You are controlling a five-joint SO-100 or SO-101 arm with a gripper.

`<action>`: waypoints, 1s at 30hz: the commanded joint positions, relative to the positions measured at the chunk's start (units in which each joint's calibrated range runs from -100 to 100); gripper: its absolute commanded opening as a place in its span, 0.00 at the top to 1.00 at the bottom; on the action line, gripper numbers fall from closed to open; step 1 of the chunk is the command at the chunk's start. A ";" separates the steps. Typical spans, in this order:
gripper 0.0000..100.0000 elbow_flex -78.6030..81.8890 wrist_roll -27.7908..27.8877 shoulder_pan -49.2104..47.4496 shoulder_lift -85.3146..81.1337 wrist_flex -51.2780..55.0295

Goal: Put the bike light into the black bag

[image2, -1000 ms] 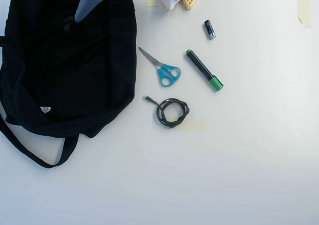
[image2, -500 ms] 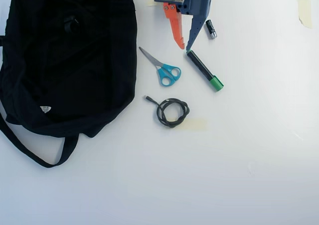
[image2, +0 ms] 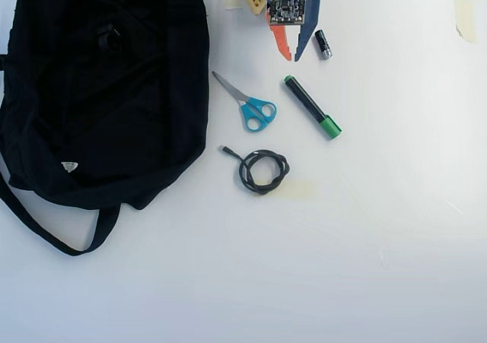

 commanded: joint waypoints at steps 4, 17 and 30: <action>0.98 15.75 4.32 0.31 -13.29 -0.96; 0.98 26.80 4.79 1.65 -25.57 6.10; 0.98 26.80 4.79 1.65 -25.49 6.01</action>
